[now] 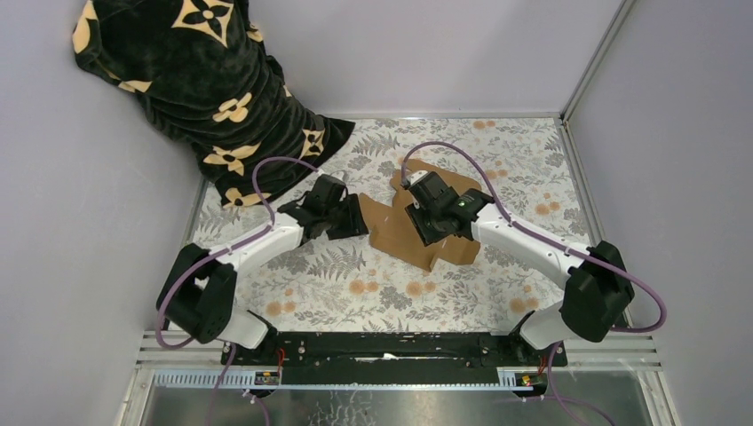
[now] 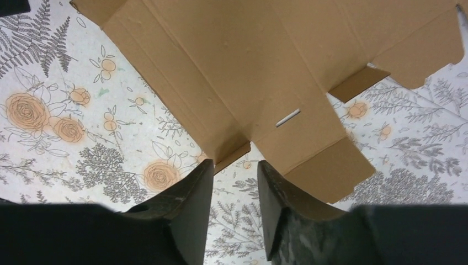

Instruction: Fold the paper box

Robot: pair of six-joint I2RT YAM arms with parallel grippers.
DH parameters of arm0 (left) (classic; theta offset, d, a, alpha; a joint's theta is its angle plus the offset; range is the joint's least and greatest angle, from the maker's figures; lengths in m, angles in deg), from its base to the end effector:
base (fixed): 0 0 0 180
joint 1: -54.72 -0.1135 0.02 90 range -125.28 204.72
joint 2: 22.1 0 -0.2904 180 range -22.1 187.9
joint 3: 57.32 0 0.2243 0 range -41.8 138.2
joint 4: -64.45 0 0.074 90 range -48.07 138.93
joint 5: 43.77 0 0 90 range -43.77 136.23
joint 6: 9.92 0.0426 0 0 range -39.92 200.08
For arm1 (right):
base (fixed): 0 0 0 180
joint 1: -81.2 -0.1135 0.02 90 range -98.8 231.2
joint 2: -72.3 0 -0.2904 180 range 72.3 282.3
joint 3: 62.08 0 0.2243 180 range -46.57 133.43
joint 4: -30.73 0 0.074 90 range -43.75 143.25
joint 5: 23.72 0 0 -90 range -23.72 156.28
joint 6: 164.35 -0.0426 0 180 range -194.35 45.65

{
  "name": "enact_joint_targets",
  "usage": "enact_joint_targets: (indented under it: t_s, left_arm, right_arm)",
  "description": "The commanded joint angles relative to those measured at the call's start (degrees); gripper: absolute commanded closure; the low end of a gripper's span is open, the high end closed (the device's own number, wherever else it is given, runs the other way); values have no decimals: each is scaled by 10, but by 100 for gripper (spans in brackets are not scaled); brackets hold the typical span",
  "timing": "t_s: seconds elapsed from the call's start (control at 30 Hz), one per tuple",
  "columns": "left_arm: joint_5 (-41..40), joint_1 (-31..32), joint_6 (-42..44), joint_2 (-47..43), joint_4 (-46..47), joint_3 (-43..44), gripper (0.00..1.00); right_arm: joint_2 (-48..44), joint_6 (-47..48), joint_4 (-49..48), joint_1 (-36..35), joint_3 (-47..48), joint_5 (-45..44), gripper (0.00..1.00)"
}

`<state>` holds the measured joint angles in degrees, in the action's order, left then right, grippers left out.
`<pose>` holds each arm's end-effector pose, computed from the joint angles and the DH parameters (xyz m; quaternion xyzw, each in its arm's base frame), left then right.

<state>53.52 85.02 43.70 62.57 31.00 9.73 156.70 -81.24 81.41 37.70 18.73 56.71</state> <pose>0.2389 -0.1459 0.2443 -0.0287 0.9407 -0.2329 0.2449 0.2103 0.1899 0.2943 -0.2736 0.9085 0.0583 0.3104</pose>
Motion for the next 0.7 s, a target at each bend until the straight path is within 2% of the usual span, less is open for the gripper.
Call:
enact_joint_targets:
  t_s: [0.0,0.1,0.23,0.33,0.53,0.67]
  left_arm:
    - [15,-3,-57,-39,69,-44,44]
    - [3,-4,-75,-57,81,-68,42]
    - [-28,-5,-107,-90,98,-106,33]
    - [-32,-6,-113,-94,112,-121,25]
    - [-13,8,-77,-67,208,-138,26]
    - [-35,16,-50,-46,230,-139,28]
  right_arm:
    - [29,-13,47,-17,41,-10,60]
    - [43,-27,48,-30,54,-10,57]
    - [48,5,12,-60,65,4,47]
    - [59,7,1,-62,77,-21,46]
    - [93,-23,10,-52,109,-54,46]
    - [121,-44,24,8,147,-4,46]
